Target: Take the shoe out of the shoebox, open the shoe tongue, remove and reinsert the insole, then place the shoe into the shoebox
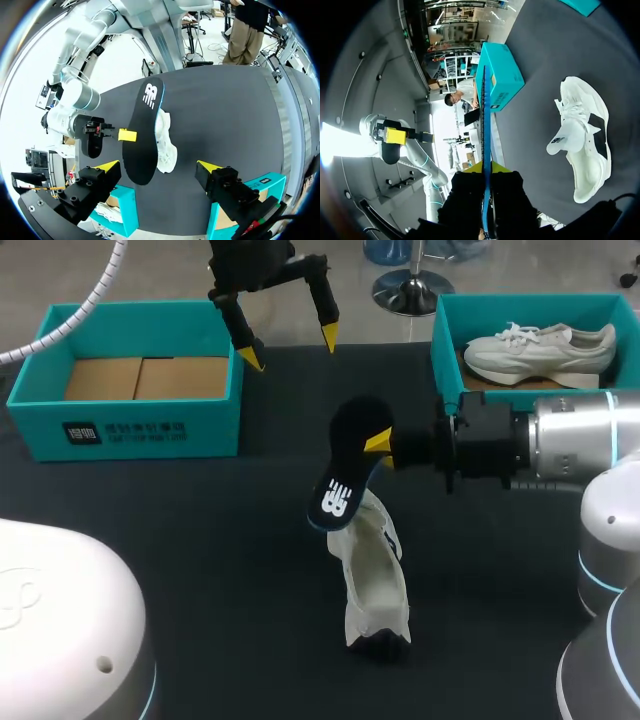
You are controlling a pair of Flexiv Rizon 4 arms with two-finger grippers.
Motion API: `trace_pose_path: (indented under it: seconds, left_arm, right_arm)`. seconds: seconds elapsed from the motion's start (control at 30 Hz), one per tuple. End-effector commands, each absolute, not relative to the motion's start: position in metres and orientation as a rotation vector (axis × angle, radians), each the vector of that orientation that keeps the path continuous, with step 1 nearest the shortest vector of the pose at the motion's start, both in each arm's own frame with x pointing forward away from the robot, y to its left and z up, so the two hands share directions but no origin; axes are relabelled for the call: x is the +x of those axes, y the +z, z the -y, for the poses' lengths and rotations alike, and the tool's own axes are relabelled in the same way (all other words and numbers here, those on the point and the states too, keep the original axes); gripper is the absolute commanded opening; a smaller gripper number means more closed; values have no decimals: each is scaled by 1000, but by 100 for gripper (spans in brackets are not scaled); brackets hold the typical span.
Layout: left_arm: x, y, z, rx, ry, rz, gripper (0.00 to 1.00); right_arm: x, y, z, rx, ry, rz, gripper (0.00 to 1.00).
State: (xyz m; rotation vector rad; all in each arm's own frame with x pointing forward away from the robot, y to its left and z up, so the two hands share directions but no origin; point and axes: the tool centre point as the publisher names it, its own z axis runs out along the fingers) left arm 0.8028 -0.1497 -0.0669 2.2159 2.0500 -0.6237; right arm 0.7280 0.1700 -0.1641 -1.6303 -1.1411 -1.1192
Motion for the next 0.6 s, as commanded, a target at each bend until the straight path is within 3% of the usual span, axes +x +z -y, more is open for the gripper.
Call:
trace_pose_path:
  seconds: [0.03,0.4,0.6]
  left_arm:
    - [802,-66,149,2217,-621,-2049,100]
    - [802,-66,149,2217,-621,-2049,100]
    - [786,-80,106,1961,-1162,-1700,100]
  right_arm:
    - [730,-164,-176,-1634,-1109,1139,0]
    - [729,-164,-176,-1625,-1102,1124,0]
    - [729,-164,-176,-1625,-1102,1124,0]
